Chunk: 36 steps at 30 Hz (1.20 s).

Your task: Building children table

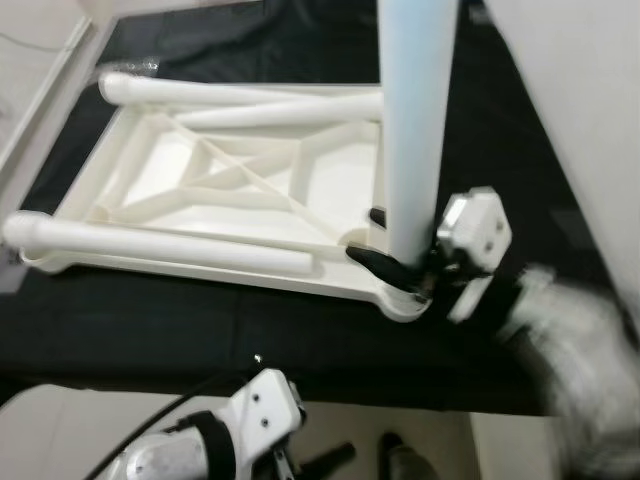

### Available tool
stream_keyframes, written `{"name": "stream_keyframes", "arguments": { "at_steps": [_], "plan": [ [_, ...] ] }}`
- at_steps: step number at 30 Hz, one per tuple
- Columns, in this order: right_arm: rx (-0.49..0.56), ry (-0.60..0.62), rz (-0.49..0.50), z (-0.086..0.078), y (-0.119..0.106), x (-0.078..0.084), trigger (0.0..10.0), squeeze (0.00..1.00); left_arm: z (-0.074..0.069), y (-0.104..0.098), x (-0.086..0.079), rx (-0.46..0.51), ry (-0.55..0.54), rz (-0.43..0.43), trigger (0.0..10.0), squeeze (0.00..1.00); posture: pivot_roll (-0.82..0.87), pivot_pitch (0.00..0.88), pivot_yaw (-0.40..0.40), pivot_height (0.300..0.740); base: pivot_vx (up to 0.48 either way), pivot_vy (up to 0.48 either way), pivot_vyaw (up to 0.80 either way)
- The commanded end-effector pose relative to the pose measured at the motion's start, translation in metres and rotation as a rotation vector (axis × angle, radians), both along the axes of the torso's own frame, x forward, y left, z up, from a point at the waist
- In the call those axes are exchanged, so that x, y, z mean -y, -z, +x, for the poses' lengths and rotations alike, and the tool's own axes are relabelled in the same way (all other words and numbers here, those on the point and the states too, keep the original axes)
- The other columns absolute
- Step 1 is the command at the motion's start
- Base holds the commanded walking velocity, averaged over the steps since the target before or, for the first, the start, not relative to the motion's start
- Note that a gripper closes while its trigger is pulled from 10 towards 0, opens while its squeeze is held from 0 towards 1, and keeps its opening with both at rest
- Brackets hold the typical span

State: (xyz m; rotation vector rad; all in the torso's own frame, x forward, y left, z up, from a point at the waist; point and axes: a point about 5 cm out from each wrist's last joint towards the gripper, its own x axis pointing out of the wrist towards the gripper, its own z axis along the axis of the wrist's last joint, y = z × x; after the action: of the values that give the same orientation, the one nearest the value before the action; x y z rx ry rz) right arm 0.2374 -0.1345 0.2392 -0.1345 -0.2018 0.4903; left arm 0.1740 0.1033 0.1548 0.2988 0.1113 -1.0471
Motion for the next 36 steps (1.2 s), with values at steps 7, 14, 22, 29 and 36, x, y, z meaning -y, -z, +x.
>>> {"name": "stream_keyframes", "arguments": {
  "at_steps": [7, 14, 22, 29, 36],
  "plan": [
    [-0.258, 0.417, 0.099, 0.009, 0.057, 0.021, 10.0, 0.0, 0.002, 0.009, -0.004, -0.017, 0.004, 0.027, 10.0, 0.0, -0.02, 0.359, 0.143, 0.74, 0.0, 0.0, 0.0],
    [-0.217, 0.406, 0.189, 0.004, 0.052, 0.007, 10.0, 0.0, 0.003, 0.012, -0.003, -0.017, 0.005, 0.033, 10.0, 0.0, -0.03, 0.34, 0.152, 0.74, 0.0, 0.0, 0.0],
    [-0.155, 0.285, 0.213, 0.004, 0.045, -0.003, 10.0, 0.0, 0.006, 0.014, -0.003, -0.006, 0.009, 0.041, 10.0, 0.0, -0.03, 0.318, 0.154, 0.74, 0.0, 0.0, 0.0],
    [-0.008, 0.008, -0.096, 0.005, 0.043, -0.012, 10.0, 0.0, 0.015, 0.012, -0.005, 0.026, -0.004, 0.053, 10.0, 0.0, -0.03, 0.308, 0.155, 0.74, 0.0, 0.0, 0.0],
    [-0.035, -0.168, -0.206, 0.008, 0.048, -0.017, 10.0, 0.0, 0.016, 0.013, -0.005, 0.033, -0.008, 0.05, 10.0, 0.0, -0.03, 0.31, 0.154, 0.74, 0.0, 0.0, 0.0]
  ]
}}
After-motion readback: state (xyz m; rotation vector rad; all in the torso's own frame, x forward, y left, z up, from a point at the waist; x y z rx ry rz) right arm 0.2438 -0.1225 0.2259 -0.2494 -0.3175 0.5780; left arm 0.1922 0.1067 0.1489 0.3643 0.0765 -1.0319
